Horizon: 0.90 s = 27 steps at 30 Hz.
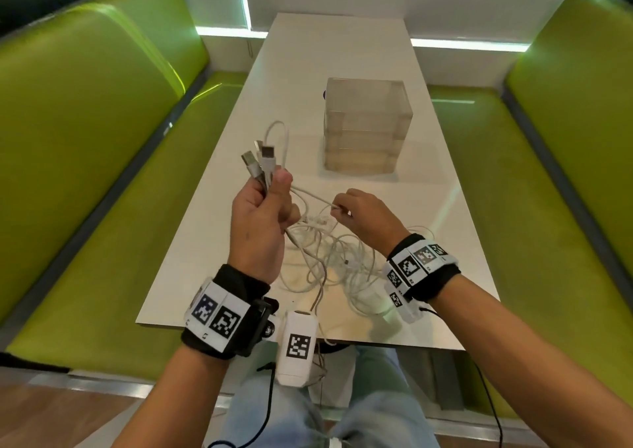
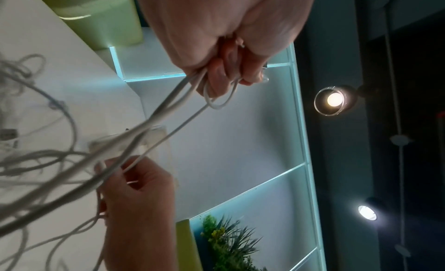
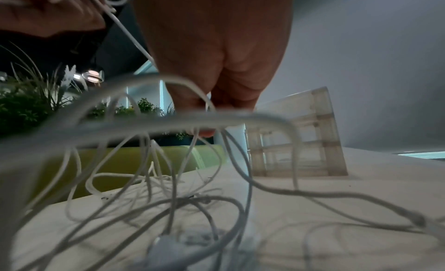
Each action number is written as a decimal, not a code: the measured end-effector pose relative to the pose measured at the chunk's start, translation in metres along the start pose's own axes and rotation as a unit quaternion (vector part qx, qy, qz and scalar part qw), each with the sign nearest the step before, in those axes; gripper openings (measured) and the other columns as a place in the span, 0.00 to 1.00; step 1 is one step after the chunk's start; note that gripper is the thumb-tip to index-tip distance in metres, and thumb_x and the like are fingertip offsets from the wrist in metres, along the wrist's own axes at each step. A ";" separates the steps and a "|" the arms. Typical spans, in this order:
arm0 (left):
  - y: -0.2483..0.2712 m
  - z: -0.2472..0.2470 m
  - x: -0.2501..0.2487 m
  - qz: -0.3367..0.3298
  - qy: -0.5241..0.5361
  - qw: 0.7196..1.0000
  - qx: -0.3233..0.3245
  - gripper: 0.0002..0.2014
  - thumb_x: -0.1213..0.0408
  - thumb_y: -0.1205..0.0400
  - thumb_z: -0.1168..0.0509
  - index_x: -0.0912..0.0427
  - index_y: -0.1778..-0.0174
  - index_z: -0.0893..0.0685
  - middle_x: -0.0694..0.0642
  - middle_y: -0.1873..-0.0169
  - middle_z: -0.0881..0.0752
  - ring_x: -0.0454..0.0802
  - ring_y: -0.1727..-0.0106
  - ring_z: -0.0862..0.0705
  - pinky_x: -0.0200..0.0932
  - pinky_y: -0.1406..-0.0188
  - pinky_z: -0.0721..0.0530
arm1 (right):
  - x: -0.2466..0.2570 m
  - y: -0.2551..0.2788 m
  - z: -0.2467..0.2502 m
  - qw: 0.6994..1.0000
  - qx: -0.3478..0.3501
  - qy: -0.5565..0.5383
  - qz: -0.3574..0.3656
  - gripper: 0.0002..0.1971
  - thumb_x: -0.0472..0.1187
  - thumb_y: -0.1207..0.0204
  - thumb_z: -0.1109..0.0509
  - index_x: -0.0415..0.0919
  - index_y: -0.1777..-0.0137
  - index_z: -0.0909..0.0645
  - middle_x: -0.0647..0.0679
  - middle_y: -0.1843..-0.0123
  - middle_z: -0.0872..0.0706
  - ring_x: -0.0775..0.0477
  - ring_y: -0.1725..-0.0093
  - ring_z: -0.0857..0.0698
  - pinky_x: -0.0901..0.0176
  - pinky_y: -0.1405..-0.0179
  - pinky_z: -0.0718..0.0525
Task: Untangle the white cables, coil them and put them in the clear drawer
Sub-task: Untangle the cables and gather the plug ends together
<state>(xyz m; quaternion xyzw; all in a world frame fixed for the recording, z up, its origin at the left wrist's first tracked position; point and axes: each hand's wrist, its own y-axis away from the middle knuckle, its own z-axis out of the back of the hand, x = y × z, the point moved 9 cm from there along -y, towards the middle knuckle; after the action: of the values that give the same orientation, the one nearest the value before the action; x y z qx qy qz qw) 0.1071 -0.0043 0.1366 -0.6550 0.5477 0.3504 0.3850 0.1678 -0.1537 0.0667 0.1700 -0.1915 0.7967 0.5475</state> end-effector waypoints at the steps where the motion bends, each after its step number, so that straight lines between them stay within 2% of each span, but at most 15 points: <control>1: 0.000 0.001 -0.006 -0.013 0.007 1.000 0.001 0.12 0.66 0.14 0.42 0.56 0.65 0.27 0.43 0.80 0.37 0.39 0.79 0.41 0.33 0.79 0.36 | -0.002 -0.001 0.001 1.000 0.004 -0.016 -0.009 0.09 0.41 0.20 0.34 0.36 0.54 0.16 0.41 0.57 0.17 0.42 0.58 0.20 0.54 0.58 0.26; 4: -0.002 0.014 -0.011 -0.030 -0.054 0.998 -0.029 0.12 0.62 0.14 0.42 0.55 0.64 0.28 0.41 0.82 0.35 0.38 0.80 0.38 0.34 0.78 0.32 | -0.009 -0.002 0.013 0.995 -0.029 -0.086 -0.040 0.11 0.38 0.20 0.34 0.34 0.57 0.13 0.42 0.57 0.12 0.50 0.59 0.18 0.71 0.61 0.26; 5: -0.003 0.019 -0.007 -0.024 -0.104 0.993 -0.040 0.12 0.61 0.15 0.41 0.55 0.65 0.28 0.41 0.82 0.34 0.39 0.79 0.37 0.34 0.77 0.32 | -0.008 -0.001 0.018 0.993 -0.050 -0.099 -0.039 0.12 0.37 0.20 0.34 0.32 0.58 0.13 0.41 0.58 0.11 0.49 0.60 0.17 0.71 0.61 0.25; 8: -0.004 0.024 0.023 0.027 -0.204 0.978 -0.040 0.09 0.61 0.17 0.36 0.54 0.63 0.26 0.43 0.78 0.32 0.38 0.79 0.35 0.36 0.78 0.32 | 0.007 0.003 0.024 0.994 -0.082 -0.079 -0.007 0.13 0.39 0.20 0.34 0.30 0.61 0.16 0.39 0.63 0.14 0.40 0.61 0.17 0.51 0.58 0.21; 12: -0.003 0.010 0.057 0.072 -0.258 0.963 -0.009 0.05 0.61 0.19 0.33 0.55 0.58 0.22 0.42 0.76 0.28 0.37 0.77 0.31 0.36 0.74 0.30 | 0.040 0.010 0.023 0.992 -0.098 -0.040 0.063 0.11 0.39 0.20 0.34 0.33 0.61 0.19 0.43 0.64 0.22 0.42 0.67 0.22 0.50 0.66 0.22; 15: -0.007 0.007 0.065 0.089 -0.215 0.972 -0.024 0.04 0.63 0.19 0.32 0.58 0.57 0.20 0.48 0.73 0.23 0.39 0.75 0.27 0.36 0.75 0.28 | 0.047 0.010 0.023 0.992 -0.097 -0.031 0.073 0.16 0.46 0.17 0.37 0.36 0.62 0.20 0.45 0.63 0.23 0.43 0.69 0.22 0.49 0.68 0.20; 17: -0.010 0.007 0.066 0.091 -0.180 0.979 -0.033 0.03 0.65 0.20 0.32 0.60 0.55 0.18 0.55 0.67 0.18 0.45 0.68 0.23 0.39 0.71 0.27 | 0.048 0.011 0.026 0.992 -0.091 -0.027 0.080 0.15 0.45 0.17 0.38 0.35 0.58 0.18 0.43 0.62 0.22 0.41 0.68 0.21 0.47 0.67 0.19; 18: -0.010 0.007 0.066 0.091 -0.163 0.982 -0.036 0.03 0.66 0.20 0.32 0.60 0.55 0.18 0.55 0.67 0.18 0.45 0.67 0.23 0.39 0.71 0.27 | 0.048 0.011 0.027 0.992 -0.087 -0.030 0.085 0.14 0.44 0.17 0.38 0.34 0.55 0.17 0.42 0.61 0.22 0.41 0.67 0.21 0.47 0.67 0.19; 21: -0.011 0.009 0.063 0.104 -0.096 0.988 -0.054 0.07 0.67 0.18 0.35 0.58 0.62 0.21 0.44 0.80 0.27 0.39 0.78 0.33 0.34 0.77 0.32 | 0.053 0.012 0.021 0.992 -0.067 -0.028 0.101 0.08 0.38 0.19 0.36 0.33 0.54 0.20 0.42 0.59 0.23 0.41 0.65 0.22 0.50 0.66 0.22; 23: -0.012 0.004 0.054 0.099 -0.057 0.992 -0.048 0.08 0.67 0.16 0.36 0.58 0.62 0.23 0.45 0.79 0.34 0.40 0.79 0.39 0.33 0.80 0.35 | 0.045 0.010 0.006 0.996 -0.033 -0.006 0.086 0.06 0.38 0.20 0.34 0.35 0.56 0.22 0.43 0.58 0.25 0.40 0.65 0.22 0.49 0.65 0.23; 27: -0.013 -0.003 0.012 0.041 -0.021 0.999 -0.028 0.11 0.67 0.15 0.39 0.57 0.65 0.26 0.50 0.74 0.39 0.45 0.75 0.46 0.35 0.79 0.40 | 0.007 0.008 -0.017 1.000 0.022 -0.006 -0.006 0.07 0.40 0.20 0.34 0.36 0.54 0.22 0.41 0.55 0.22 0.37 0.60 0.20 0.44 0.57 0.20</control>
<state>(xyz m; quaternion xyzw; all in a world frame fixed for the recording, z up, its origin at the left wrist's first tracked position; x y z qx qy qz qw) 0.1218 -0.0110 0.1287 -0.6352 0.5558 0.3949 0.3629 0.1573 -0.1424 0.0545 0.1880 -0.1765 0.7962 0.5474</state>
